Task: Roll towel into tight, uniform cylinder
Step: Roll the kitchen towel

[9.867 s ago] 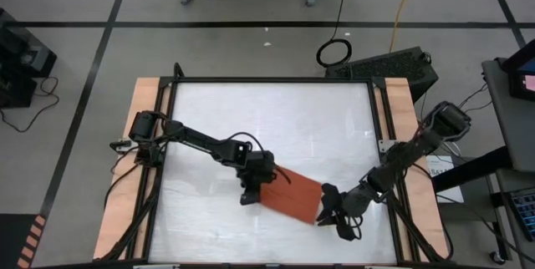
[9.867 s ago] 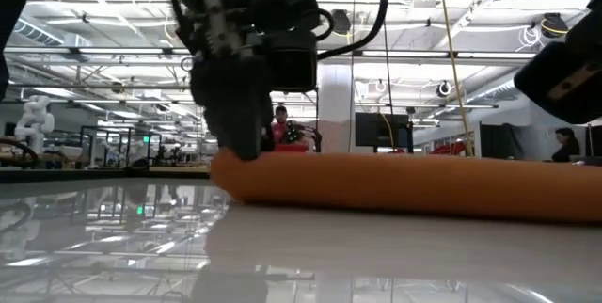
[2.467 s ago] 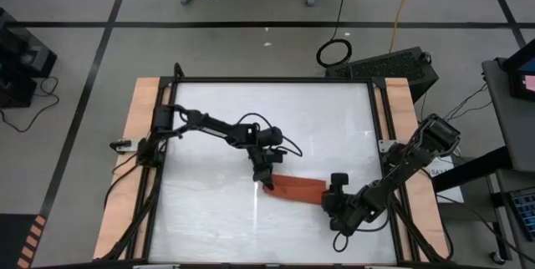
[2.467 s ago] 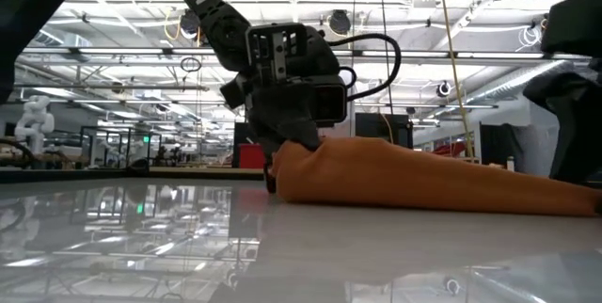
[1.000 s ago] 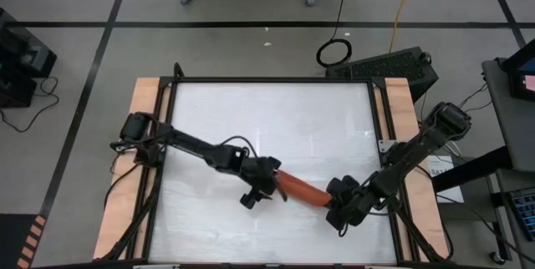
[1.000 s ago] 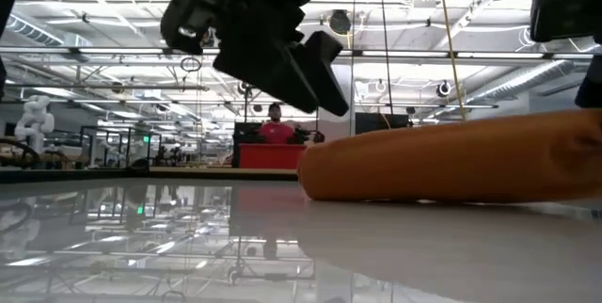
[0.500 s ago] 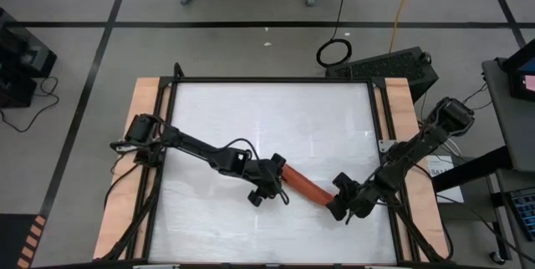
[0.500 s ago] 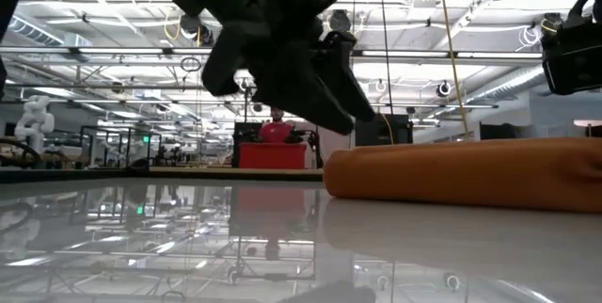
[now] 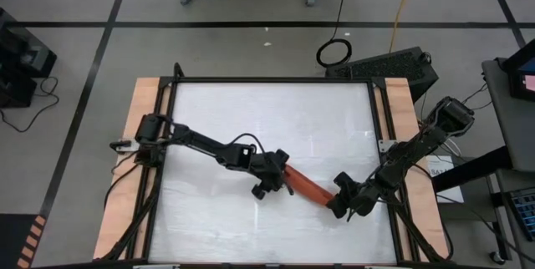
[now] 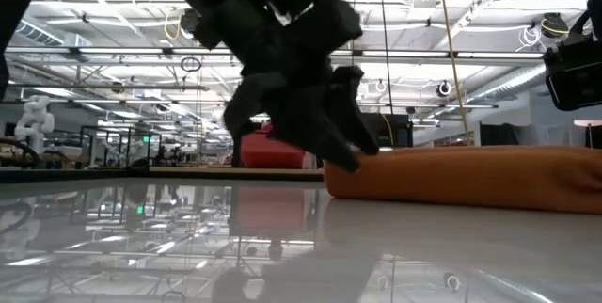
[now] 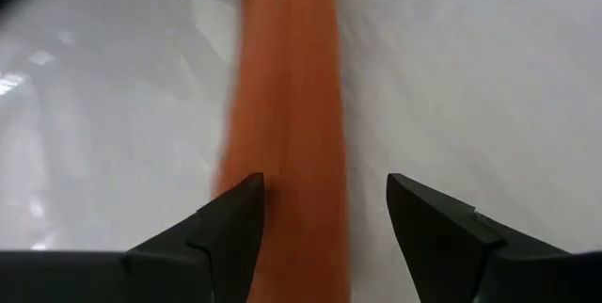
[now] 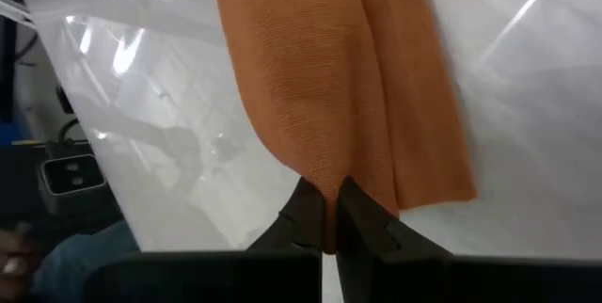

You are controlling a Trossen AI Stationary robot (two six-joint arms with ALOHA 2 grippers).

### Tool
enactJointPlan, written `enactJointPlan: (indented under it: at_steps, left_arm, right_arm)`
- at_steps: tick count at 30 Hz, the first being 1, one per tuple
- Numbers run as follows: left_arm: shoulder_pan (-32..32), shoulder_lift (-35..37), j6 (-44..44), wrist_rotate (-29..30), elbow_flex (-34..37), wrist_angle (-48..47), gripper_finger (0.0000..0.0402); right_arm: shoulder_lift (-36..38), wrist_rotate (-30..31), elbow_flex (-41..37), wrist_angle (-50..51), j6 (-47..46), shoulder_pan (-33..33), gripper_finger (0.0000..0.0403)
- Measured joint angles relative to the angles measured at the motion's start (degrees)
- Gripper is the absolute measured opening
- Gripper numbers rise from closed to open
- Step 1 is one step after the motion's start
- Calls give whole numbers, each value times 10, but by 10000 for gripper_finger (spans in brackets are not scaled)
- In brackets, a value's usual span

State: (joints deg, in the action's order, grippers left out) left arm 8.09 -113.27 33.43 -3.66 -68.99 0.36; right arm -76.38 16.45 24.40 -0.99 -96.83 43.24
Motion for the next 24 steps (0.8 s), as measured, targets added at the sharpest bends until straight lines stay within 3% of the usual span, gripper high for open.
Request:
enactJointPlan:
  at_steps: [5, 13, 20, 24]
  left_arm:
    - [-19, -9, -1, -45, 1, -12, 217]
    - [-42, -20, 0, -71, 0, -6, 147]
    - [-54, -35, -1, -99, 0, -17, 138]
    - [-54, -39, -17, -102, 0, -43, 122]
  right_arm:
    - [0, 1, -10, -26, 0, 0, 3]
    - [0, -1, -10, -41, 1, 0, 24]
    - [0, 1, -10, -45, 29, 0, 30]
    - [3, 0, -10, -45, 74, 0, 62]
